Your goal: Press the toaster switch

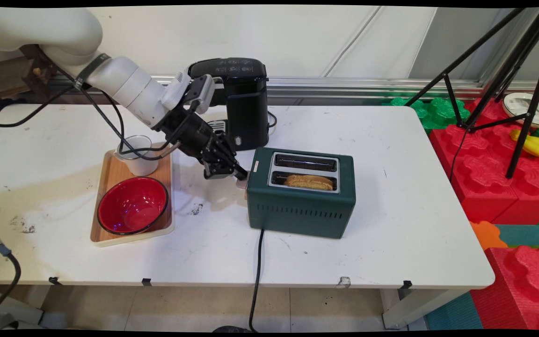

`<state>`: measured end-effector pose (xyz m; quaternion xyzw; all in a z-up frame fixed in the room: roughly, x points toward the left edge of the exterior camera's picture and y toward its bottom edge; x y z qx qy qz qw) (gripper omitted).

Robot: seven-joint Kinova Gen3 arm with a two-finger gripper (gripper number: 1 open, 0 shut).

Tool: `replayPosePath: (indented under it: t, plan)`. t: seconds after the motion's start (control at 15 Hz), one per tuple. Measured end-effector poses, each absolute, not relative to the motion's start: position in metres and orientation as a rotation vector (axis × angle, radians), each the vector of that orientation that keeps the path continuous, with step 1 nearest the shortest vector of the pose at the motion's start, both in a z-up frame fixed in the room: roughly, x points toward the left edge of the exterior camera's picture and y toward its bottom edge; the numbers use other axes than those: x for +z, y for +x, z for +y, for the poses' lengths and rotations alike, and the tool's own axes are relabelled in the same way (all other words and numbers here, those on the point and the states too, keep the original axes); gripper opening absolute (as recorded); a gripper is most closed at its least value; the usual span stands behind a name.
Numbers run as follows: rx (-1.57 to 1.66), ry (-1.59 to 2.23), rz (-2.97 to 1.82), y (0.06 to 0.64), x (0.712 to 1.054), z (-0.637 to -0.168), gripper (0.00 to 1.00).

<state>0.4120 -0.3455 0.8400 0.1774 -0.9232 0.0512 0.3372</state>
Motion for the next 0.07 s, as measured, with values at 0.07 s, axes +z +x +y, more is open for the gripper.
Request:
replayPosePath:
  t: [0.07]
  plan:
    - [0.135,0.464,-2.407,0.4127,0.8394,-0.3458,0.00]
